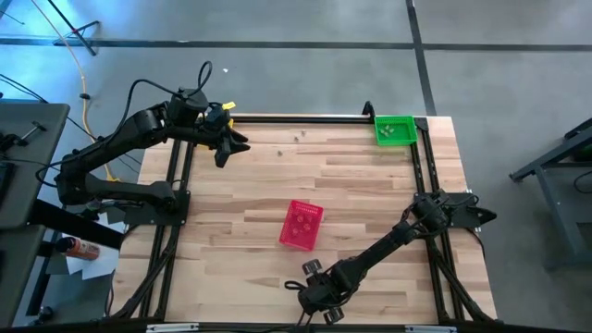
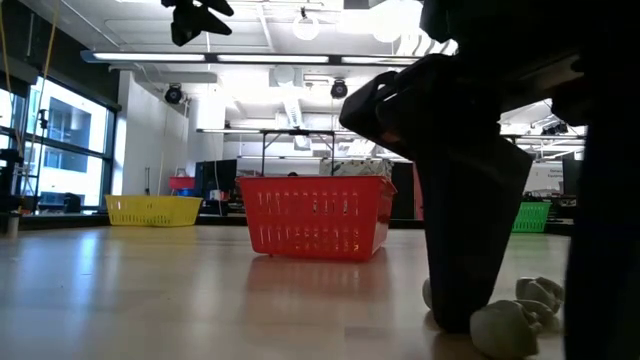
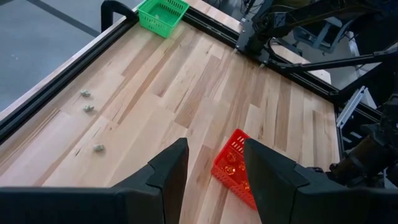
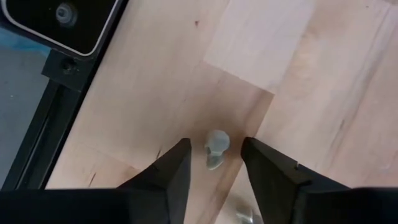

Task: Sort Halloween decoration
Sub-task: Put the white skull toy into the green bin

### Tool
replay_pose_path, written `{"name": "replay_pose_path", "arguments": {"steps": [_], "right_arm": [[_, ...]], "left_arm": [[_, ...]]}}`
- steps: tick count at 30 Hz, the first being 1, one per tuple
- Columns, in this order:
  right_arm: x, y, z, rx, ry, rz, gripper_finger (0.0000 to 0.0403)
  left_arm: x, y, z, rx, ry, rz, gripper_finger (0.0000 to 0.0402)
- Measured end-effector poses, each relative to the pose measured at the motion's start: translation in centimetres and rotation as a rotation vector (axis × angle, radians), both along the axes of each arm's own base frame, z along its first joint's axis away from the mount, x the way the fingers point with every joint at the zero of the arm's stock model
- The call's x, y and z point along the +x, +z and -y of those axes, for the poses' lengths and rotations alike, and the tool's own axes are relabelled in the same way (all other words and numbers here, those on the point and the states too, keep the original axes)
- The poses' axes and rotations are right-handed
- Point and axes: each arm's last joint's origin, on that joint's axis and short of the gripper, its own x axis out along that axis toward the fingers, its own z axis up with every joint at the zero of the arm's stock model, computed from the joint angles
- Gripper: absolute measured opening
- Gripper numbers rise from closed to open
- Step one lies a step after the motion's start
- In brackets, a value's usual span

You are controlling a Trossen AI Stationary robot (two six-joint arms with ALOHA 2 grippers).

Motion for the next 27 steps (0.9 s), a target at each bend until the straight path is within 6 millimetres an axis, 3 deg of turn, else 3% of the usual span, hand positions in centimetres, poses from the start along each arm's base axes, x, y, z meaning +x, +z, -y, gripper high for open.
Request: {"name": "replay_pose_path", "arguments": {"steps": [14,27], "right_arm": [[0.09,-0.05,0.10,-0.004,-0.053,0.006,0.0113],[0.22,-0.05,0.29,0.007,-0.117,0.003,0.0035]], "left_arm": [[0.00,0.00,0.01,0.001,-0.001,0.000,0.0147],[-0.01,0.01,0.01,0.001,-0.001,0.000,0.0147]]}}
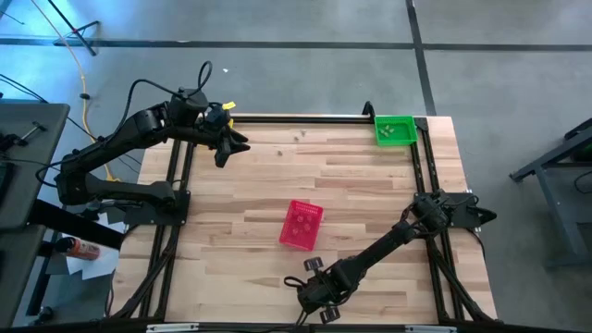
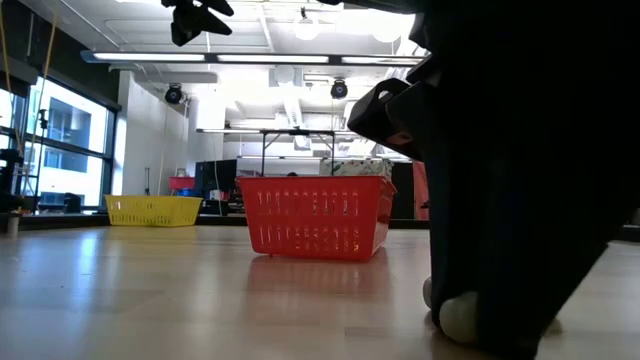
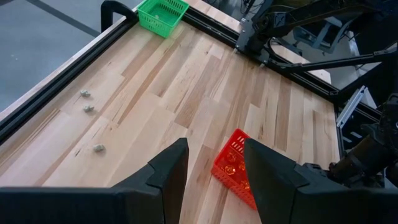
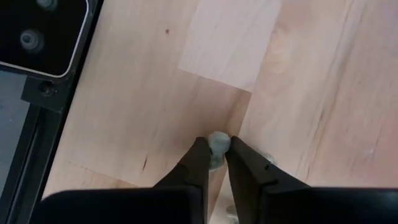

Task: Sort Halloween decoration
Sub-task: Put the white skull toy into the green bin

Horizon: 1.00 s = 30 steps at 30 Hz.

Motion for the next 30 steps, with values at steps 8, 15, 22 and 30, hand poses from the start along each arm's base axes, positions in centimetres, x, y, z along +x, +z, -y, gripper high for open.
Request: {"name": "replay_pose_path", "arguments": {"steps": [8,15,22,30], "right_arm": [[0.02,-0.01,0.04,0.002,0.000,-0.002,0.0019],[0.01,-0.01,0.03,0.006,0.002,-0.004,0.0019],[0.03,0.06,0.01,0.006,0.013,-0.003,0.0019],[0.17,0.63,0.02,-0.029,0.080,-0.008,0.0004]], "left_arm": [[0.00,0.00,0.00,0.000,0.000,0.000,0.0147],[-0.01,-0.01,0.00,0.001,-0.001,-0.001,0.0147],[-0.01,-0.01,0.00,0.001,-0.001,-0.001,0.0147],[-0.01,-0.01,0.00,0.001,-0.001,-0.002,0.0147]]}}
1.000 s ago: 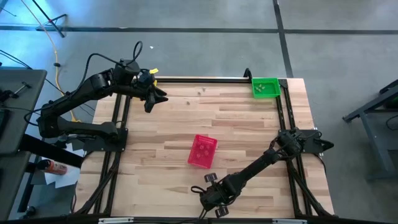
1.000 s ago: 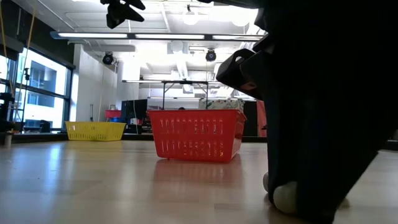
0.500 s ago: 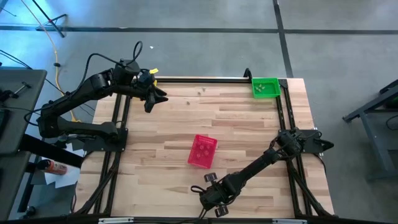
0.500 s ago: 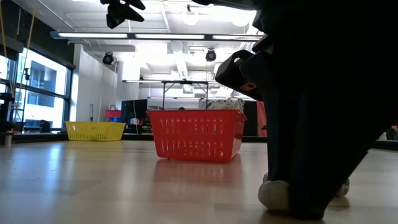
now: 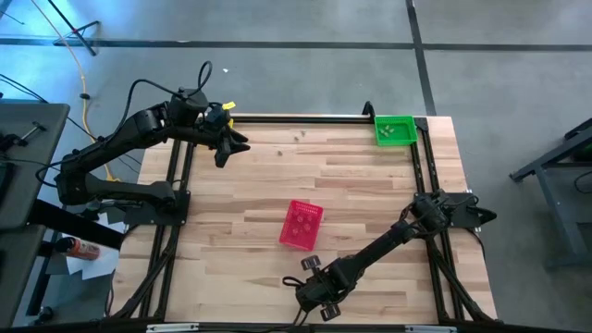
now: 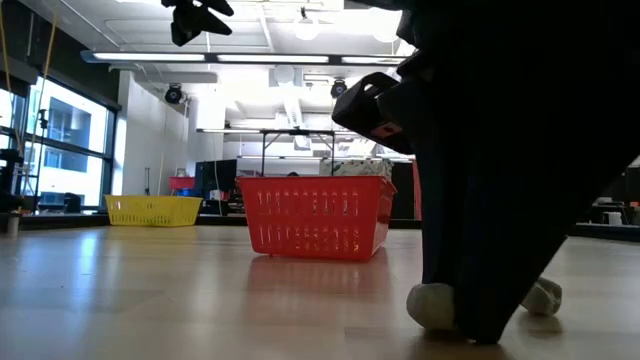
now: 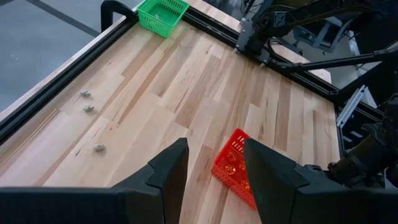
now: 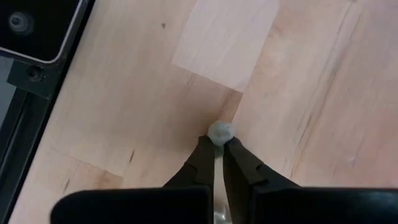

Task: Sort Halloween decoration
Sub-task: Put the white skull toy into the green bin

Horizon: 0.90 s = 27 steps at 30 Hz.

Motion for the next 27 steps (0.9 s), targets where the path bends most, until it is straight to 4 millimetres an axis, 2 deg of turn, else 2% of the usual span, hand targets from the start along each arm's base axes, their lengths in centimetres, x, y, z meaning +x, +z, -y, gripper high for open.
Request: {"name": "replay_pose_path", "arguments": {"steps": [14,22,27], "right_arm": [[-0.8,0.7,0.7,-0.058,0.046,-0.066,0.0003],[-0.6,3.5,2.8,-0.070,0.061,-0.047,0.0003],[-0.2,6.1,4.8,-0.059,0.033,0.004,0.0003]], "left_arm": [[0.0,-0.1,0.0,-0.004,0.000,-0.006,0.0147],[0.0,-0.1,0.0,-0.004,0.000,-0.006,0.0147],[0.0,-0.1,0.0,-0.004,0.000,-0.006,0.0147]]}}
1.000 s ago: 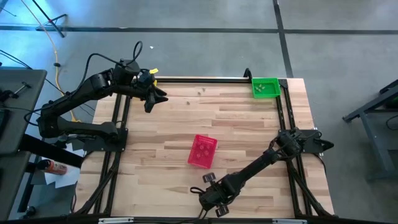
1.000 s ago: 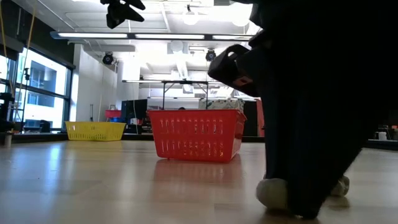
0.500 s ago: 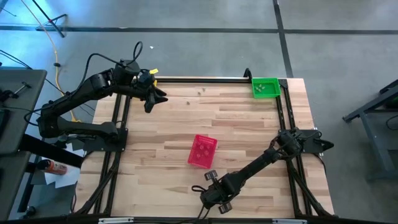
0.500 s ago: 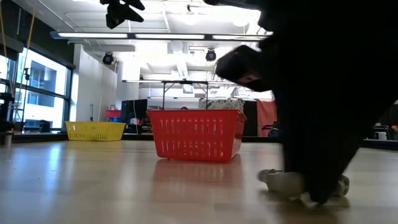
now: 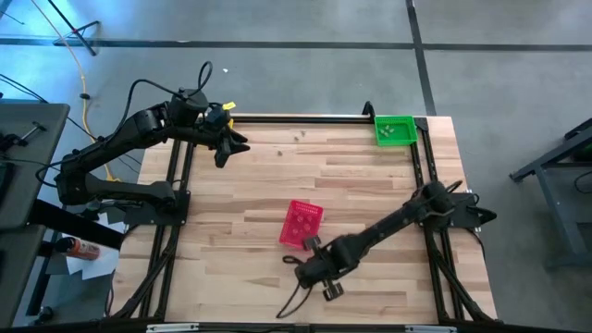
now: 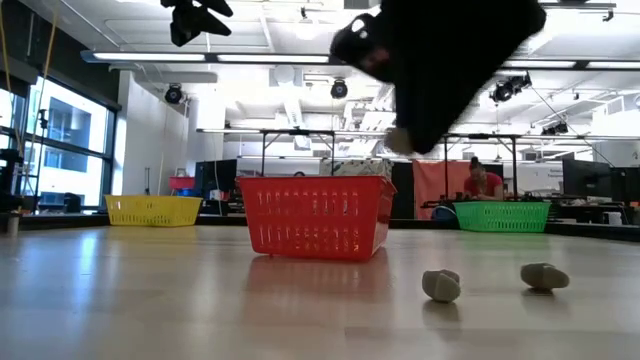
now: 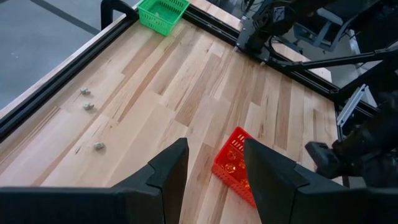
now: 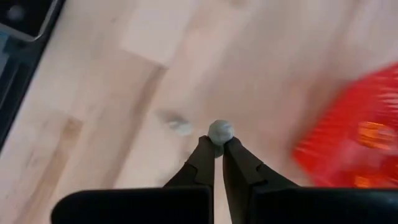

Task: Sort Halloween decoration
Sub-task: Put the white skull toy into the green bin

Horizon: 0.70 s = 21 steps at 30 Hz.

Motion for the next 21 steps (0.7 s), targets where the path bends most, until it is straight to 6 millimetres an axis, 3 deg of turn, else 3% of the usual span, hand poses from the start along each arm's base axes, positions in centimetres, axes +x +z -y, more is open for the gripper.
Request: {"name": "replay_pose_path", "arguments": {"steps": [11,21], "right_arm": [[-1.0,8.5,8.2,-0.153,-0.221,0.194,0.0007],[-4.8,17.0,16.8,-0.165,-0.493,0.448,0.0008]], "left_arm": [[0.0,0.0,0.0,0.001,0.000,0.000,0.0147],[0.0,0.0,0.0,-0.006,0.003,0.004,0.0147]]}}
